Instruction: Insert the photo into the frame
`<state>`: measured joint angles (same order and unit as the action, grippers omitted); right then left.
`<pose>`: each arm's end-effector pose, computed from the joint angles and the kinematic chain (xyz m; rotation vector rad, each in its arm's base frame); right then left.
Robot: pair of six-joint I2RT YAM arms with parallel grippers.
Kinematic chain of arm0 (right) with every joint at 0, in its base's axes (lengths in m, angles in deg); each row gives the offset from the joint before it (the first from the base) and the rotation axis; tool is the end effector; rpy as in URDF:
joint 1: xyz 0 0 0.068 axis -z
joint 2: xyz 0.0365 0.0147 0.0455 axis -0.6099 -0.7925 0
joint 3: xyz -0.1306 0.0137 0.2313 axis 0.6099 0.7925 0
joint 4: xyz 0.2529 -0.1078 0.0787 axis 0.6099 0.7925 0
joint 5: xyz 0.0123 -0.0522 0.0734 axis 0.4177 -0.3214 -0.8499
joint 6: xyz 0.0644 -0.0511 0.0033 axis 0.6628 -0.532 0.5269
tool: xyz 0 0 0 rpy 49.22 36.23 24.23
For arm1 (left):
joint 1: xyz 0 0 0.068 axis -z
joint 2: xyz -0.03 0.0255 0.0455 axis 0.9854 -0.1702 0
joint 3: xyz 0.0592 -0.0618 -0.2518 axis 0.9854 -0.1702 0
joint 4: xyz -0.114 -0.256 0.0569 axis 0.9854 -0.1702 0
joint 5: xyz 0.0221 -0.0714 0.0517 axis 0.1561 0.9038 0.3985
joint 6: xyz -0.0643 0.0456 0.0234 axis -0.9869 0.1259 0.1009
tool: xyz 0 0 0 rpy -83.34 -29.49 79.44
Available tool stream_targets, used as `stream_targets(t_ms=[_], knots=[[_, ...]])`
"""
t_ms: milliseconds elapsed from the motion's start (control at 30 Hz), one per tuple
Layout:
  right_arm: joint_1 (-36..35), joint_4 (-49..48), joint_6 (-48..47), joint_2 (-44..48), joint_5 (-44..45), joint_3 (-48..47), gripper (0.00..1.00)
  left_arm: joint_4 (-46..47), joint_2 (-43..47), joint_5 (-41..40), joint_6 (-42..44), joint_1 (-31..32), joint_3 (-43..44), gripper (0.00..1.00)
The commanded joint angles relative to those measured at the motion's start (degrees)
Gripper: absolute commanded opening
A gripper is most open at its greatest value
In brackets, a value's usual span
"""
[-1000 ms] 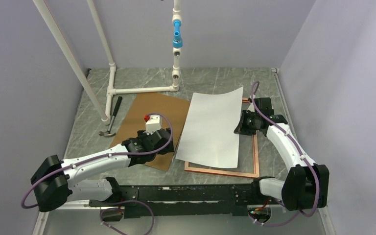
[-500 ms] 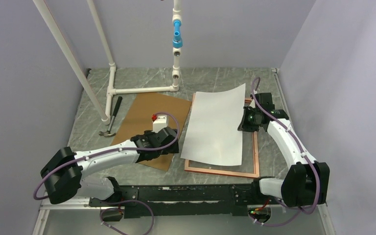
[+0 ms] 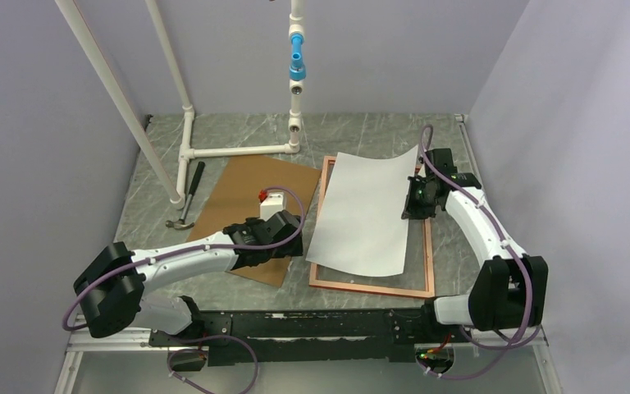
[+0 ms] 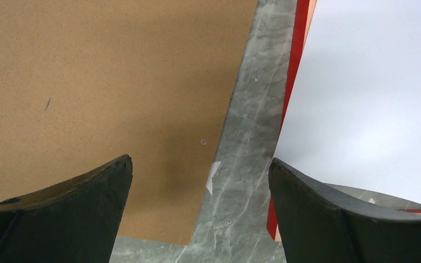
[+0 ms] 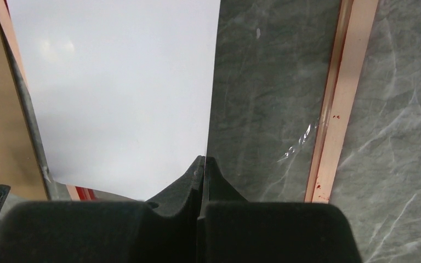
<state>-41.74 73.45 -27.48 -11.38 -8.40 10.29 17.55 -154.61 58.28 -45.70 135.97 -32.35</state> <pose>0.2960 0.0309 0.2076 0.2799 2.6797 0.2929 0.1931 -0.2295 0.1585 -0.0823 2.4338 -0.2768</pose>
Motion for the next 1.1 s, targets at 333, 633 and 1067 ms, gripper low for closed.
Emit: stream_targets(t_ms=[333, 633, 1067], knots=[[-1.5, 3.8, -2.4, -2.8, 4.0, -4.4, 0.00, 1.4, -1.7, 1.7, 0.8, -0.6, 2.1, 0.96], [-2.9, 4.7, -2.7, -4.7, 9.9, -5.5, 0.00, 1.1, -2.9, 2.1, 1.1, -0.6, 2.6, 0.96], [-5.5, 5.7, -3.0, -9.3, 15.0, -9.0, 0.00, 0.1, -5.2, 2.7, 1.7, -0.6, 4.3, 0.96]])
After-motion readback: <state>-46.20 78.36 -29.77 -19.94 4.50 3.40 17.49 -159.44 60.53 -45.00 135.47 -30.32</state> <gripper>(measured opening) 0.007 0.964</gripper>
